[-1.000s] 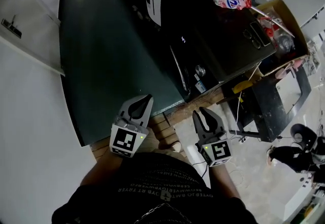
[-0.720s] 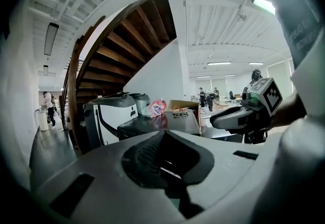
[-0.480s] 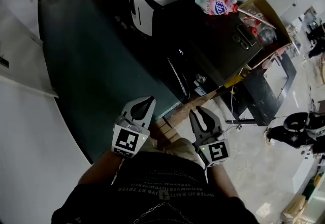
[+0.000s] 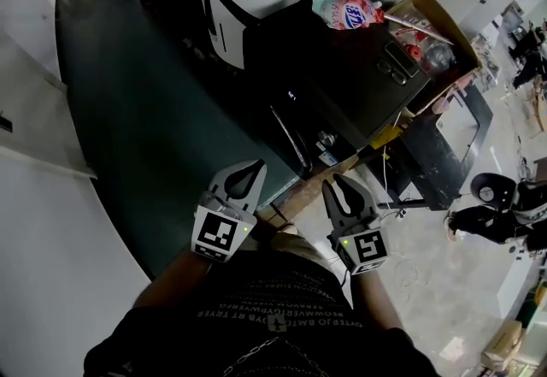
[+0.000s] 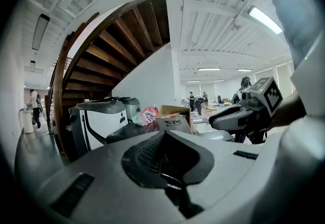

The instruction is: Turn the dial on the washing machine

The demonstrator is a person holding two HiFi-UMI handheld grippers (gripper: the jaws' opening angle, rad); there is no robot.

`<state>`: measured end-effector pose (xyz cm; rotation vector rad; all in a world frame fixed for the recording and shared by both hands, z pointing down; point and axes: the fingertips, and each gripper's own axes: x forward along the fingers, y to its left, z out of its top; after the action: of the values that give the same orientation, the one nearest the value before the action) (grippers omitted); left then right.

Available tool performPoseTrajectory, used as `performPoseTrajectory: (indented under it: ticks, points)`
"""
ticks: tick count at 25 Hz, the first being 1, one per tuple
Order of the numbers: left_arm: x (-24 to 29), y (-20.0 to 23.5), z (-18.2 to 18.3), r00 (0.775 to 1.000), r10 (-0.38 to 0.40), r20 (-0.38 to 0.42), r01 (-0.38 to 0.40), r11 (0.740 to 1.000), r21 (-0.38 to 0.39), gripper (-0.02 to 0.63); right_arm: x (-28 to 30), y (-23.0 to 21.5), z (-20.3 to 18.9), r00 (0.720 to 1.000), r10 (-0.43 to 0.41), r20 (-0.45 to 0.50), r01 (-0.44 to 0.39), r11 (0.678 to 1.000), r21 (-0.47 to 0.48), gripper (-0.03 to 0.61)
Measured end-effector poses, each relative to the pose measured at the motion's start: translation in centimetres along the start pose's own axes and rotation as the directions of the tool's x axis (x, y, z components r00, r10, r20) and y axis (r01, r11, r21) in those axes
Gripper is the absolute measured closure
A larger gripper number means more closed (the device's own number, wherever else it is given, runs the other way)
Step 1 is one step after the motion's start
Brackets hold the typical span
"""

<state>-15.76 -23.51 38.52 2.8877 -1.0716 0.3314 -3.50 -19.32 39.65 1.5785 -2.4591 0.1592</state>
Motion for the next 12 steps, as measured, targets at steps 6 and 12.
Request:
performPoseTrajectory:
  ticks: [6,12]
  points:
    - [3.2,-1.4,2.2,1.000,0.008,0.004,-0.008,0.999,0.032,0.609,-0.5,-3.2,0.1,1.000,0.018,0.018,-0.018,1.000,0.007,0.491]
    - [5.6,-2.6,4.1,0.998,0.049,0.037,-0.049,0.999,0.004,0.609,-2.1,-6.2,-0.8,0.999,0.038,0.027,-0.039,0.999,0.007,0.486]
